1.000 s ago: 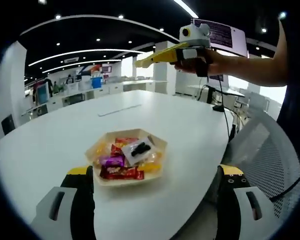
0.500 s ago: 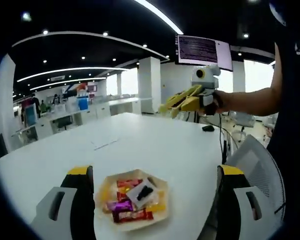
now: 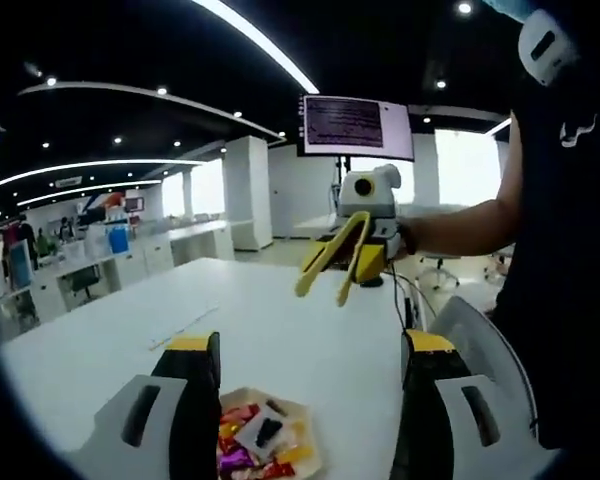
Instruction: Place the target food into the container with the food tongs after gripping and lifting it, then release it inside without dropping or visibly crushing the food.
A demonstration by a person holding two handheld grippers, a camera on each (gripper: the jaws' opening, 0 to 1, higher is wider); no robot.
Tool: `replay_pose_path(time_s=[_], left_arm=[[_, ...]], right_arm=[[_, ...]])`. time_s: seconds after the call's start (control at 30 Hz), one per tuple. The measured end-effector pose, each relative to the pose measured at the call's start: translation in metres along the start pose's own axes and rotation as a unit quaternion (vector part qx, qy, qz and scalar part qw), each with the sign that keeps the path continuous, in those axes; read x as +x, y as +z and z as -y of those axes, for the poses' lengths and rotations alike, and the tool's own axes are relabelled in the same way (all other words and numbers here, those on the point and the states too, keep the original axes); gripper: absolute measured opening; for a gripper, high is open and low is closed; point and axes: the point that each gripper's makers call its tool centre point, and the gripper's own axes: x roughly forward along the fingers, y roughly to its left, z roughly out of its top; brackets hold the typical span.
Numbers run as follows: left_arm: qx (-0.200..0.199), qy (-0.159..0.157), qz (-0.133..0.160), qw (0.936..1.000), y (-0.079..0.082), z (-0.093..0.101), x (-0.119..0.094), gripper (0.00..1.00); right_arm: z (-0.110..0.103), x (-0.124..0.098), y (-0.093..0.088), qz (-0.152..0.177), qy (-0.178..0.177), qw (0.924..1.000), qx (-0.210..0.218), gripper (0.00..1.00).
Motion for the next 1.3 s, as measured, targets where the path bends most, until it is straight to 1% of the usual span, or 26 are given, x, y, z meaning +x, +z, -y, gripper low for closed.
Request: replay_pose_path(time_s=[0.07,0.27,0.37,0.47,0.53,0.57,0.6,0.63,0.77,0.9,0.97,1.03,1.1,1.13,1.2,1.3], left_arm=[[-0.006,-0.019,-0.006,0.9998,-0.001,0.005,0.004,0.65],[-0.008,-0.048,-0.003,0.9988,0.006,0.012,0.012,0.49],[0.004,-0.058,-0.014,0.9982,0.004,0.014,0.017,0.45],[0.002,-0.068,-0.013,0.9976,0.007,0.017,0.017,0.37],[0.012,-0.075,-0.014,0.9970,0.007,0.018,0.018,0.28],[0.002,-0.091,-0.023,0.9956,0.003,0.023,0.018,0.26],[-0.004,-0.086,-0.028,0.9959,0.002,0.021,0.019,0.26],[0.006,-0.084,-0.024,0.9961,0.002,0.020,0.019,0.25],[0.009,-0.088,-0.024,0.9958,0.004,0.020,0.019,0.23],[0.011,-0.087,-0.029,0.9957,0.005,0.019,0.017,0.18],[0.016,-0.085,-0.040,0.9955,0.004,0.020,0.018,0.14],[0.023,-0.085,-0.049,0.9949,0.002,0.020,0.019,0.08],[0.026,-0.084,-0.052,0.9947,0.001,0.020,0.019,0.03],[0.027,-0.084,-0.052,0.9947,0.001,0.020,0.019,0.03],[0.026,-0.082,-0.050,0.9950,0.001,0.020,0.019,0.02],[0.032,-0.076,-0.053,0.9952,0.000,0.017,0.017,0.01]], right_arm=[[-0.006,0.005,-0.001,-0.002,0.013,0.9999,0.001,0.27],[-0.015,0.017,-0.003,0.000,0.033,0.9994,0.004,0.27],[-0.018,0.021,-0.003,0.004,0.037,0.9993,0.005,0.27],[-0.020,0.023,-0.004,0.004,0.042,0.9991,0.005,0.27],[-0.021,0.023,-0.003,0.006,0.044,0.9990,0.005,0.27],[-0.020,0.024,-0.002,0.008,0.042,0.9991,0.004,0.27],[-0.020,0.024,-0.002,0.009,0.045,0.9989,0.009,0.27],[-0.020,0.024,-0.002,0.009,0.044,0.9990,0.005,0.26],[-0.020,0.024,-0.002,0.009,0.047,0.9988,0.006,0.26],[-0.020,0.024,-0.003,0.010,0.046,0.9989,0.007,0.24],[-0.019,0.024,-0.008,-0.004,0.046,0.9988,0.015,0.23],[-0.019,0.024,-0.009,-0.006,0.046,0.9988,0.013,0.22],[-0.018,0.023,-0.011,-0.013,0.045,0.9985,0.027,0.20],[-0.017,0.023,-0.012,-0.015,0.044,0.9985,0.027,0.20],[-0.016,0.021,-0.018,-0.034,0.041,0.9977,0.042,0.20],[-0.014,0.019,-0.020,-0.035,0.036,0.9980,0.040,0.22]])
